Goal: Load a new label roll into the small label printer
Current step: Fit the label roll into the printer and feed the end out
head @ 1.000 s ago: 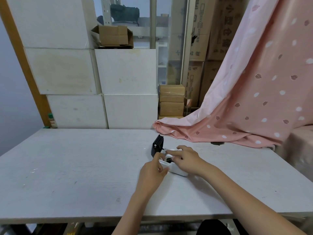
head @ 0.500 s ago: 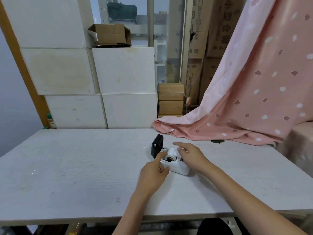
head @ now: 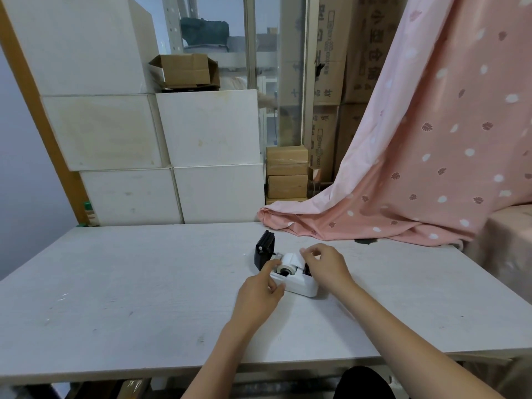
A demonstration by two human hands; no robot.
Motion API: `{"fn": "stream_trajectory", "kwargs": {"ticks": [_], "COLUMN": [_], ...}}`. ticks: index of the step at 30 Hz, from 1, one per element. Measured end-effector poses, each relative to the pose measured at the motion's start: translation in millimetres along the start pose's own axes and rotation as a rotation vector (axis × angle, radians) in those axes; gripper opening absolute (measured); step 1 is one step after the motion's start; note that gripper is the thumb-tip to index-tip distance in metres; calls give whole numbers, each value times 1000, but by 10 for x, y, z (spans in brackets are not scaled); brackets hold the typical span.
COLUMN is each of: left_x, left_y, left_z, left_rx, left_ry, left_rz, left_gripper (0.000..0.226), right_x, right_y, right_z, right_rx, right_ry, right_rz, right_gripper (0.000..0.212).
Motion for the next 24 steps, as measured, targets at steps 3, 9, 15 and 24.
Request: {"fn": "stream_trajectory", "kwargs": {"ticks": [3,9,15,24], "left_x": [-23,-46,-75,-85], "left_y": [-1,-4,-10,-6], "left_z": [23,71,99,115], "left_rx": [20,38,67,90], "left_ry": [-6,-5,-15,-8], "left_rz": [8,1,-5,-15], "left_gripper": [44,44,50,51], "right_x": [76,115,154,171], "right_y": [52,7,-3,-34], "right_z": [-76,-324,-460,-255], "right_rx": [-104,-188,-321,-29], "right_ry": [-95,-178,-143,-263], "right_rz": [-21,-156,-206,-304], "right_gripper": [44,20,51,18]}}
Point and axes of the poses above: each hand's wrist, its own x-axis towards the middle knuckle, its own y-axis out of the back of the hand, z = x × y, the point moved 9 cm from there along x, towards the middle knuckle, and after that the axes turned 14 degrees about -z, right-handed, at the moved point
